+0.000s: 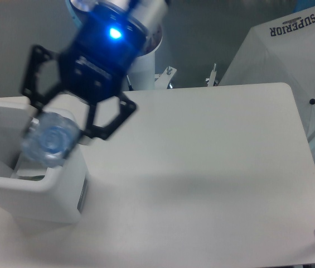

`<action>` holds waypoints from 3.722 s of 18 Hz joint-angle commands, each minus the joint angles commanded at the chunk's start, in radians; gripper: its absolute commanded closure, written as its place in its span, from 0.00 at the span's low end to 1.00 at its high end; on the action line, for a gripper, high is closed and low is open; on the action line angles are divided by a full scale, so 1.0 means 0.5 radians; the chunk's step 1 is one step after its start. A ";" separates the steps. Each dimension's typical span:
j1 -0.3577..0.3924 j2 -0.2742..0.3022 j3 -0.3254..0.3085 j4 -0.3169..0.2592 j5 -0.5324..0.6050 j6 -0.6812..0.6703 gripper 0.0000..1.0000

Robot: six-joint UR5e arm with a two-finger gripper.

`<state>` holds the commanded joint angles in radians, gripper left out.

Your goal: Place the trash in the trash can

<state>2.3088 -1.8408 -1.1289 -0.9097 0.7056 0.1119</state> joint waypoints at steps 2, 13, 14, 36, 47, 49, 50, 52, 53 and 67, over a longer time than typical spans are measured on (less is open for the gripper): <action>-0.055 0.000 -0.061 0.031 0.000 0.052 0.45; -0.203 0.138 -0.341 0.046 0.006 0.227 0.44; -0.203 0.138 -0.353 0.046 0.006 0.251 0.44; -0.243 0.144 -0.586 0.043 0.080 0.755 0.00; 0.468 0.117 -0.488 0.040 0.083 0.810 0.00; 0.616 0.062 -0.506 0.040 0.083 0.923 0.00; 0.674 0.040 -0.516 0.040 0.083 0.975 0.00; 0.736 -0.036 -0.519 0.040 0.086 1.049 0.00; 0.754 -0.095 -0.513 0.040 0.101 1.071 0.00; 0.782 -0.405 -0.522 0.025 0.904 1.503 0.00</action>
<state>2.6998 -2.0432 -1.3898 -0.8974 1.1577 0.8635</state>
